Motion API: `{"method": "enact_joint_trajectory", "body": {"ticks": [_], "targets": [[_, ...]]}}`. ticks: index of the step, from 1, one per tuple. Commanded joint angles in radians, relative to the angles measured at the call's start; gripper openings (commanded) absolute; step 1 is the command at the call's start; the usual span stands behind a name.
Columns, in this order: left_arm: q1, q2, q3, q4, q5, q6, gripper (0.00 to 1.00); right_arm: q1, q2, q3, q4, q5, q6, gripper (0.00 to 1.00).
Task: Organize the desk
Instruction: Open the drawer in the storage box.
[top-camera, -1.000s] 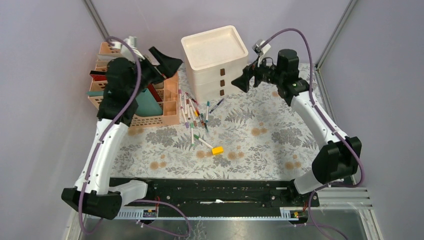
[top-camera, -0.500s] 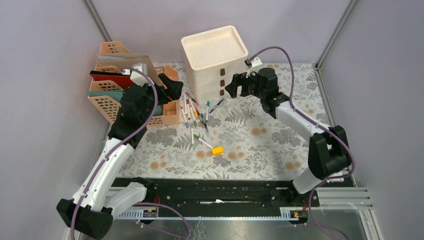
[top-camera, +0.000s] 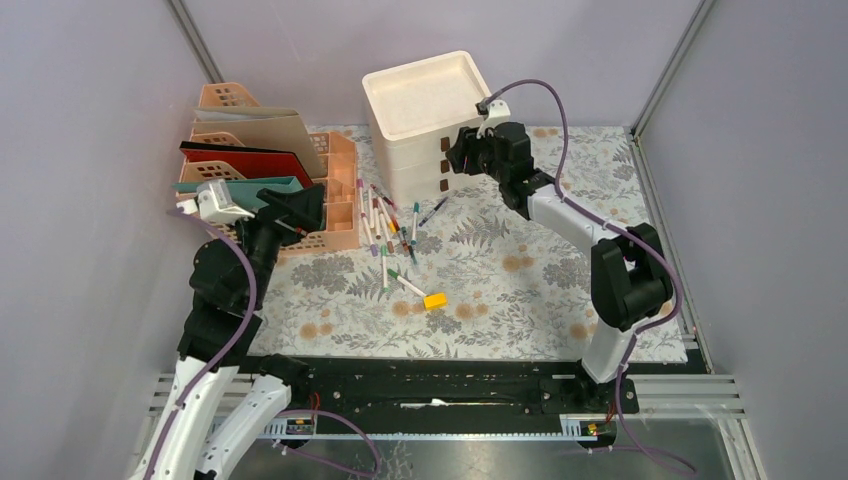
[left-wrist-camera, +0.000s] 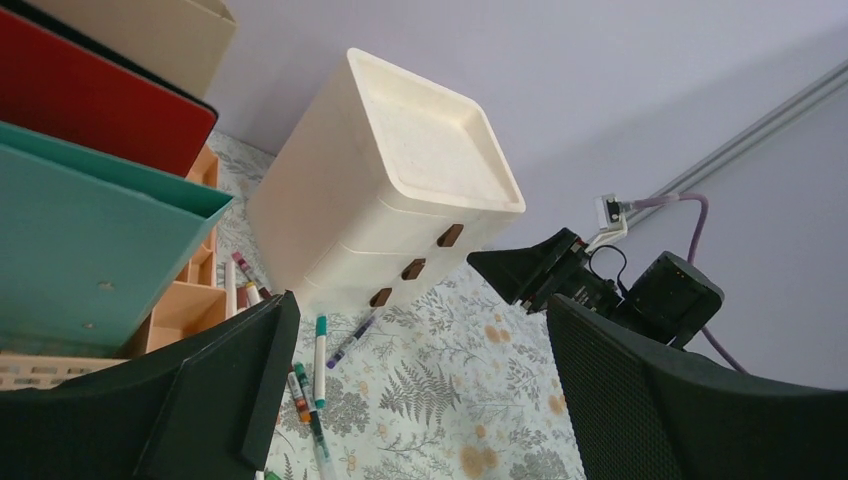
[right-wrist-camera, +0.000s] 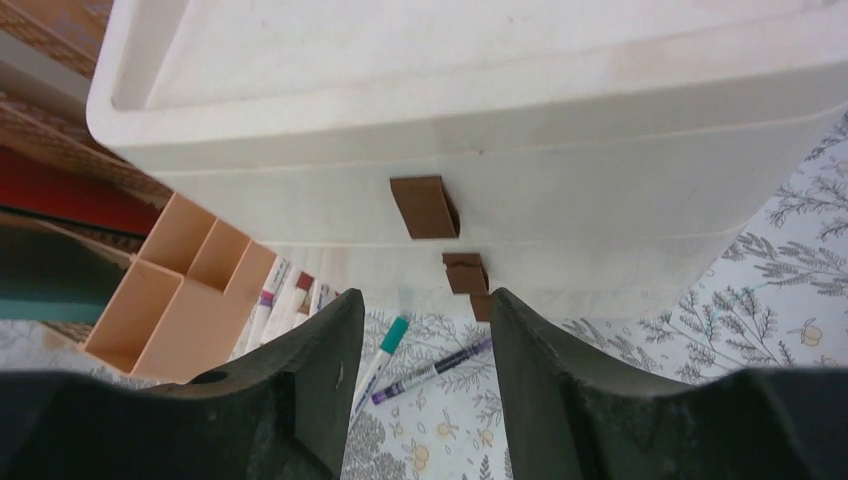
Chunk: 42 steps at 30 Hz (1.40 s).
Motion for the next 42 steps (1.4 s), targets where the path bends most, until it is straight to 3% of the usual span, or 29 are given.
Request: {"method": "enact_joint_trajectory", "body": {"ticks": [1,27,31,38,42], "targets": [[-0.001,-0.025,-0.043,-0.017,-0.059,-0.067,0.99,0.025,0.039,0.082,0.061,0.077,0.029,0.56],[-0.001,0.036,-0.031,-0.024,-0.055,-0.084,0.99,0.104,0.227,0.337,-0.078,0.354,0.006,0.45],[-0.001,0.039,-0.031,-0.023,-0.056,-0.086,0.99,0.105,0.234,0.339,-0.055,0.348,-0.015,0.35],[-0.001,0.056,-0.024,-0.017,-0.039,-0.083,0.99,0.103,0.211,0.313,0.001,0.337,-0.08,0.01],[-0.001,0.07,-0.02,-0.005,0.012,-0.077,0.99,0.091,0.169,0.267,0.015,0.315,-0.111,0.0]]}}
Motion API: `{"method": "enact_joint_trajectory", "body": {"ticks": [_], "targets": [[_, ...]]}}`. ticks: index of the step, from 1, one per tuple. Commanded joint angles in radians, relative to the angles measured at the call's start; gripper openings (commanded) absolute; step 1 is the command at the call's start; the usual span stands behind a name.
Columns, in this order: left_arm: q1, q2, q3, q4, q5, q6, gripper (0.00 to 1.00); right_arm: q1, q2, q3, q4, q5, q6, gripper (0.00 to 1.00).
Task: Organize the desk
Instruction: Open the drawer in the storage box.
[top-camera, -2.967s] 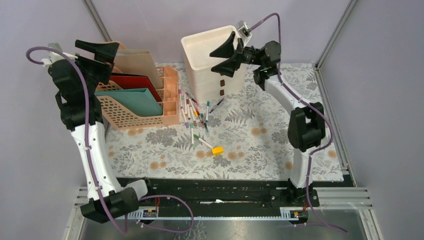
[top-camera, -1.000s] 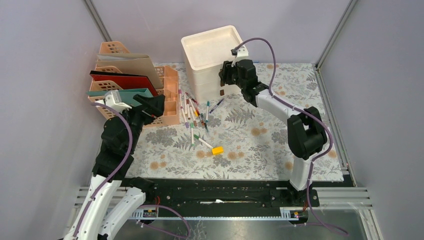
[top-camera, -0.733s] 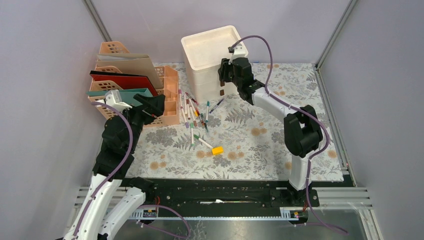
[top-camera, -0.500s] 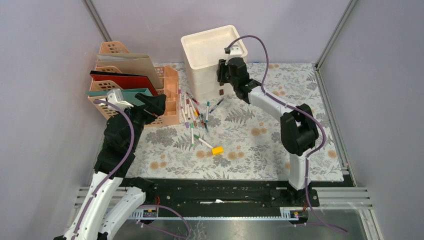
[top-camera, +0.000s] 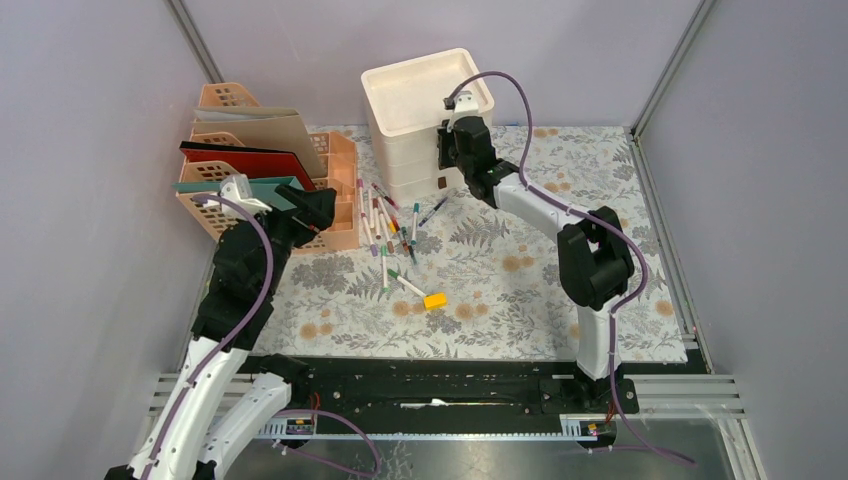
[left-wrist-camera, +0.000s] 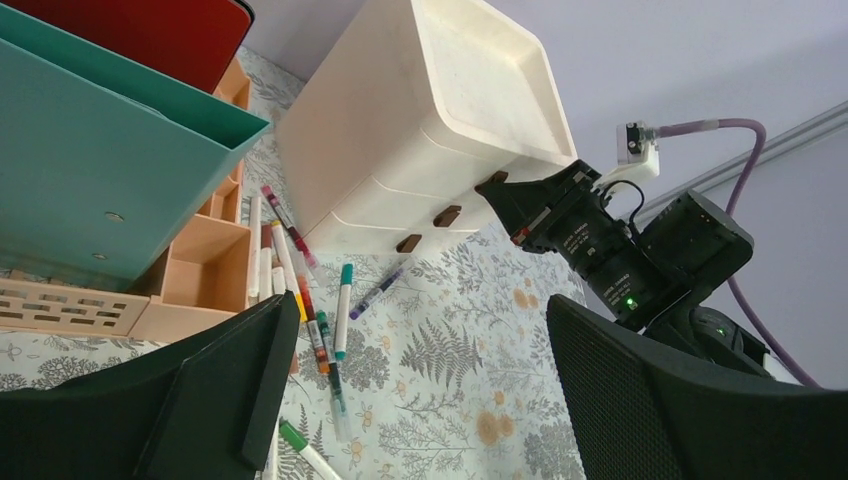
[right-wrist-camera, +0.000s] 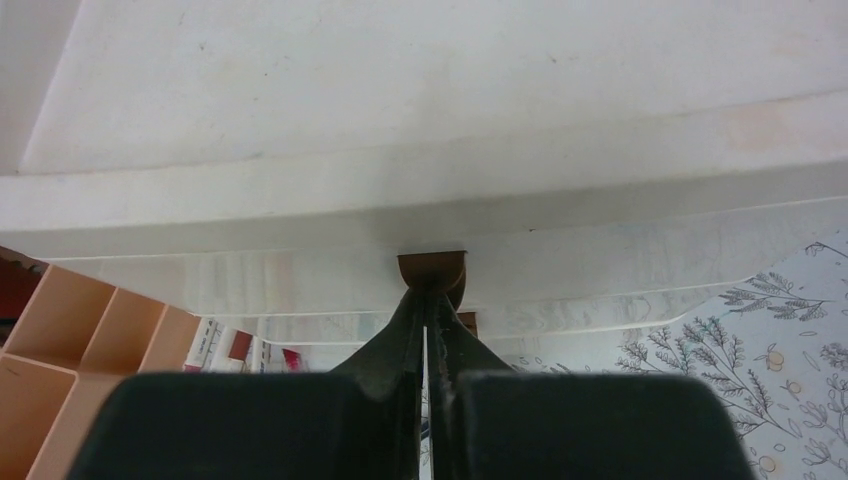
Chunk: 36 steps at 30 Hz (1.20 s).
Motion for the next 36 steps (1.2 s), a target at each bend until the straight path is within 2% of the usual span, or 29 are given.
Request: {"method": "enact_joint_trajectory", "body": {"ticks": [1,17,28,36], "targets": [[-0.002,0.015,0.023,0.052,0.063,0.003,0.99,-0.02,-0.069,-0.035,0.114,0.006,-0.055,0.0],[-0.015,0.14,0.058,0.097,0.332,0.072,0.94,-0.18,-0.314,-0.365,0.089,-0.144,-0.085,0.0],[-0.115,0.241,0.052,0.125,0.308,0.131,0.93,-0.25,-0.464,-0.511,0.024,-0.301,-0.136,0.0],[-0.179,0.302,0.033,0.175,0.272,0.15,0.94,-0.302,-0.546,-0.589,-0.036,-0.302,-0.185,0.0]]}}
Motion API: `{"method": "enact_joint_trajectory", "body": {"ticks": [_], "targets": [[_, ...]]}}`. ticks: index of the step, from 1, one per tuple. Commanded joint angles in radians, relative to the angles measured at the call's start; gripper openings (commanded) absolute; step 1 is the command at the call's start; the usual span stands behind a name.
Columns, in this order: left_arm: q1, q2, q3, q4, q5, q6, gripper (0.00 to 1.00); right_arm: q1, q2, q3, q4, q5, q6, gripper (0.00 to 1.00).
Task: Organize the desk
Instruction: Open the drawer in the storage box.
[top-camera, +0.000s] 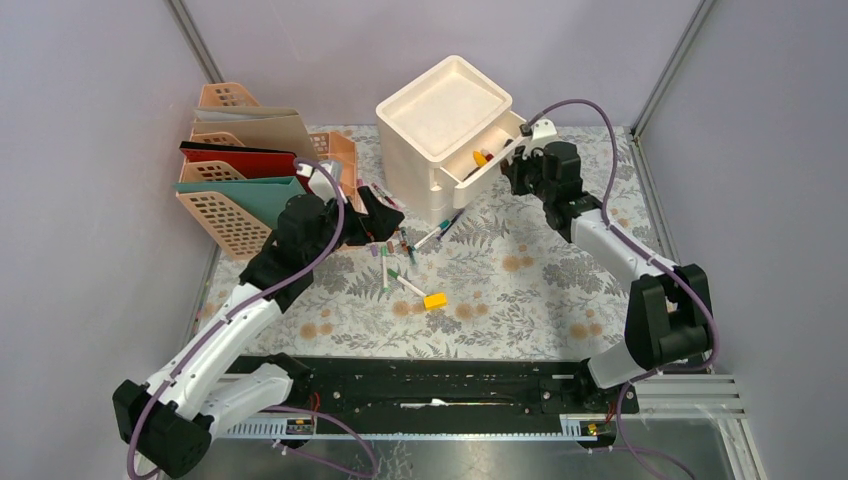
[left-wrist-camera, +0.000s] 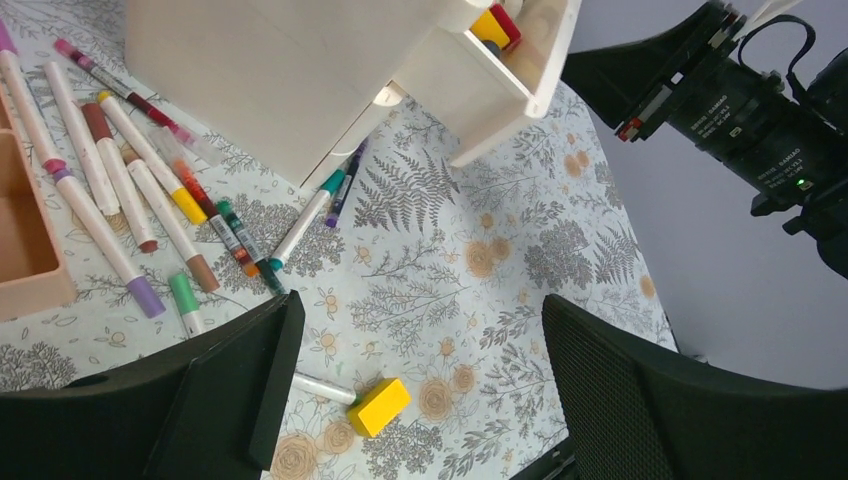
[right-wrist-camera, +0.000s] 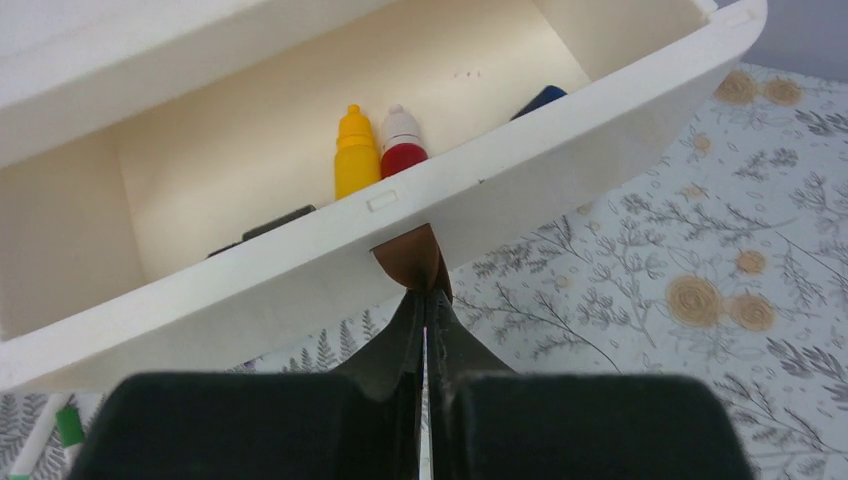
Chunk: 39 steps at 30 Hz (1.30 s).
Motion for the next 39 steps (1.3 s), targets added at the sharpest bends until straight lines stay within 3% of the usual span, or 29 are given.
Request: {"method": "enact_joint_trajectory", "body": {"ticks": [1,13,17,21,26,32,39], "targets": [[-0.025,0.013,0.013,0.109,-0.021,0.031,0.94,-0.045,-0.078,-0.055,-0.07,-0.013,-0.068,0.0],[-0.238,0.161,-0.032,0.188,-0.196,0.217,0.94,-0.08,-0.144,-0.061,-0.139,-0.127,-0.071,0.02],[-0.267,0.22,-0.077,0.29,-0.219,0.242,0.94,-0.094,-0.193,-0.056,-0.196,-0.209,-0.076,0.24],[-0.267,0.263,-0.119,0.399,-0.216,0.239,0.93,-0.118,-0.223,-0.02,-0.367,-0.42,-0.173,0.57],[-0.266,0.28,-0.102,0.329,-0.165,0.241,0.94,-0.144,-0.259,-0.042,-0.504,-0.621,-0.273,0.86],[-0.224,0.193,-0.113,0.149,-0.154,0.17,0.96,-0.162,-0.289,-0.111,-0.526,-0.757,-0.281,0.94],[-0.126,0.186,-0.118,0.135,-0.102,0.119,0.96,-0.164,-0.294,-0.175,-0.458,-0.796,-0.239,0.96]]}}
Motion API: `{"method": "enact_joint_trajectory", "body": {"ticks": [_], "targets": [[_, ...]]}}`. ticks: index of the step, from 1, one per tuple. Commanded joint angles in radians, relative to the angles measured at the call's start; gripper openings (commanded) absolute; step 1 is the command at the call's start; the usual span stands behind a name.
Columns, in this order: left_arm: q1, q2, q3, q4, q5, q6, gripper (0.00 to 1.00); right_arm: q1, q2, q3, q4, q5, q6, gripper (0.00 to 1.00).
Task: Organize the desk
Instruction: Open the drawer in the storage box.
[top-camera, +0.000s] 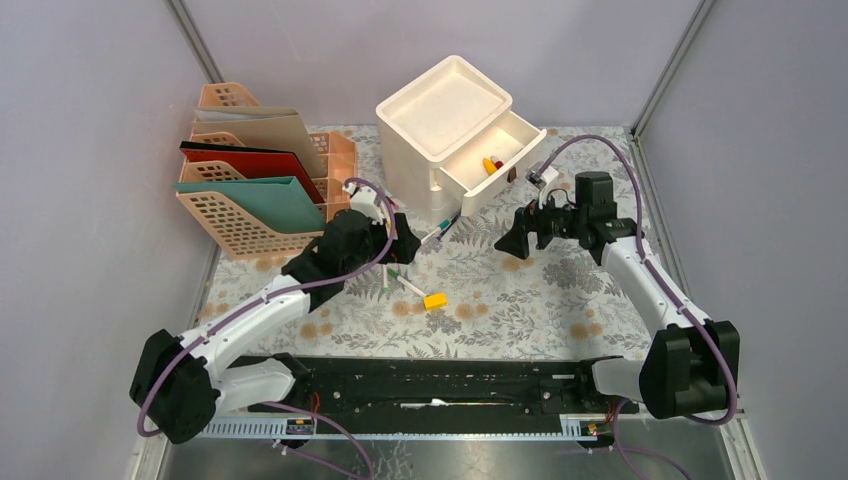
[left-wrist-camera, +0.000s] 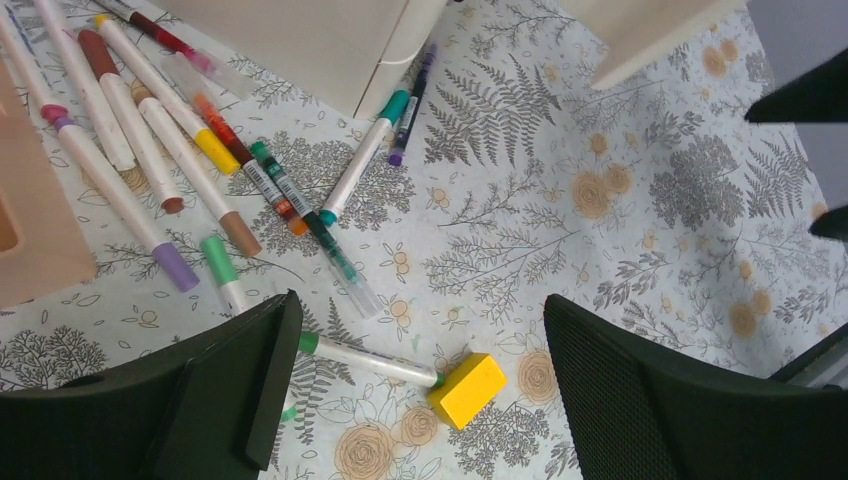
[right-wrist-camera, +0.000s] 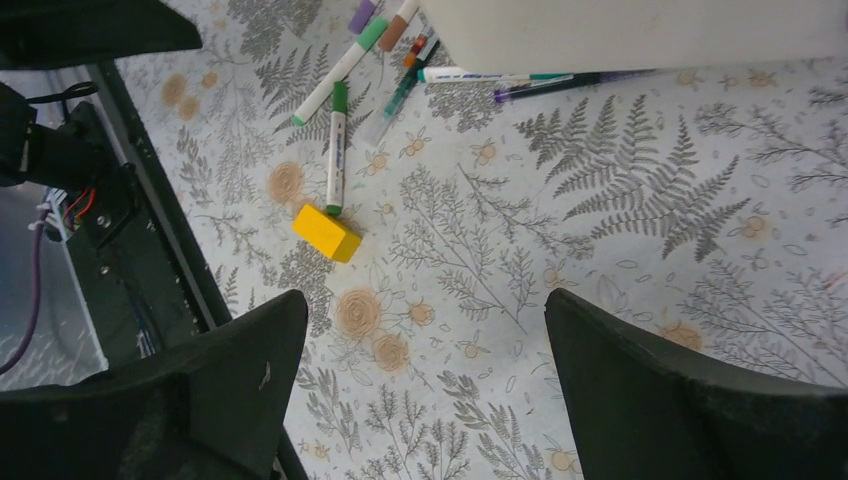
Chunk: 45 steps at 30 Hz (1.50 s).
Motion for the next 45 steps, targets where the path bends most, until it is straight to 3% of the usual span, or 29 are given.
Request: {"method": "enact_joint_trajectory", "body": {"ticks": [1,6,15,25,31,45], "targets": [[0.067,0.028,0.028,-0.007,0.079,-0.028,0.96,-0.006,-0.026,-0.023,0.039,-0.069,0.015,0.96],[0.147,0.177,0.109,-0.003,0.219,-0.048,0.93,-0.007,-0.03,-0.051,0.082,-0.057,0.05,0.98],[0.135,0.417,0.213,0.006,0.156,-0.006,0.68,-0.02,-0.038,-0.076,0.11,-0.047,0.07,0.99],[0.089,0.493,0.16,0.318,0.174,0.168,0.51,-0.032,-0.026,-0.076,0.124,-0.046,0.071,0.99],[0.087,0.607,0.226,0.299,0.175,0.201,0.34,-0.037,-0.026,-0.075,0.122,-0.043,0.071,1.0],[0.085,0.683,0.243,0.315,0.116,0.211,0.32,-0.05,-0.015,-0.062,0.122,-0.05,0.075,0.99]]}}
